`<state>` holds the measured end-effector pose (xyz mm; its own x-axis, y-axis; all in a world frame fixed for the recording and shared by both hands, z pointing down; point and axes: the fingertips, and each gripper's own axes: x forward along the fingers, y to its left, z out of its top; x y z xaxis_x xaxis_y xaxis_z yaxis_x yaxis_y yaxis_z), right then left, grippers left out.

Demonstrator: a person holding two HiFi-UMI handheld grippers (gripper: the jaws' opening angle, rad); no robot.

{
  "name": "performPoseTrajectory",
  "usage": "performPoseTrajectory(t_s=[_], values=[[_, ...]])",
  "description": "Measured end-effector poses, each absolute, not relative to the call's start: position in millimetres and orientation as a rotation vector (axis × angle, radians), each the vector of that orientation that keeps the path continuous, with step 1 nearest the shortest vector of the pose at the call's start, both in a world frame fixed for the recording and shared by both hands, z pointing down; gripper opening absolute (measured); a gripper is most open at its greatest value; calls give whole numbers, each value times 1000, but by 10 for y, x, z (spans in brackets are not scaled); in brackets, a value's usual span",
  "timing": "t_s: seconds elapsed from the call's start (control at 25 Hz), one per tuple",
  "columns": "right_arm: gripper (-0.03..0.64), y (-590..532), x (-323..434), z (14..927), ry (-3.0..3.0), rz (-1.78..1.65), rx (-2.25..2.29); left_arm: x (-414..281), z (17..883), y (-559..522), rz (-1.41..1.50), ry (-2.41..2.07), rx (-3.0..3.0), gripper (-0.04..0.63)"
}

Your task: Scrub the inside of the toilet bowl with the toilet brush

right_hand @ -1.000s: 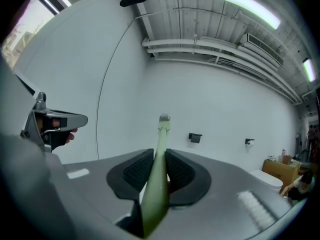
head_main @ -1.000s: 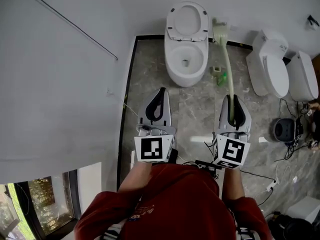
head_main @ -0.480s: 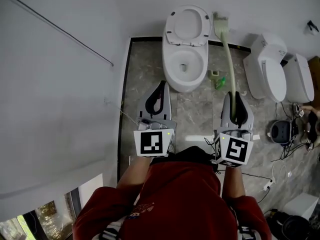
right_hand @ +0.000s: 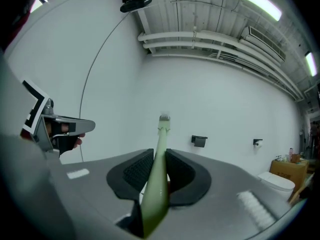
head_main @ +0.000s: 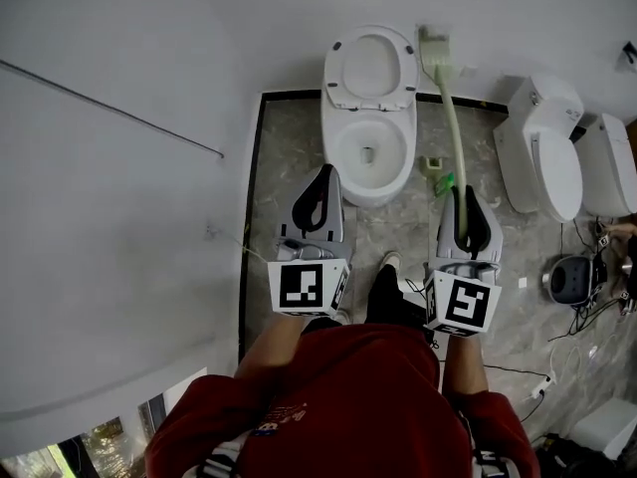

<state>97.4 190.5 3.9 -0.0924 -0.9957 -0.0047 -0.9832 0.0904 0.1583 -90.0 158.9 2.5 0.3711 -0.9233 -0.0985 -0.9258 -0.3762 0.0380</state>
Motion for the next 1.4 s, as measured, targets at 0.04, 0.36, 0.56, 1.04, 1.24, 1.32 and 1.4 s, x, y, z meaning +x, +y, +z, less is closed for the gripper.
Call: performPoseTrajectory(t_s=[0.04, 0.36, 0.56, 1.04, 1.24, 1.32, 1.4], values=[[89, 1779, 1047, 70, -2243, -175, 2038, -823, 30, 1466, 151, 1742, -2576, 5], [89, 755, 1697, 320, -2280, -91, 1915, -121, 72, 485, 40, 1806, -2524, 6], [89, 321, 1837, 663, -2320, 30, 1828, 67, 371, 103, -10, 1874, -2522, 6], [90, -281, 1680, 1888, -2249, 229, 1652, -4, 1708, -630, -249, 1911, -2596, 6], [89, -365, 1505, 2788, -2179, 277, 1534, -203, 2469, -758, -274, 1958, -2604, 6], [89, -403, 1428, 3112, -2161, 275, 1496, -278, 2808, -764, -304, 1986, -2615, 6], [89, -427, 1405, 3456, -2135, 291, 1462, -309, 3110, -766, -331, 1996, -2633, 6]])
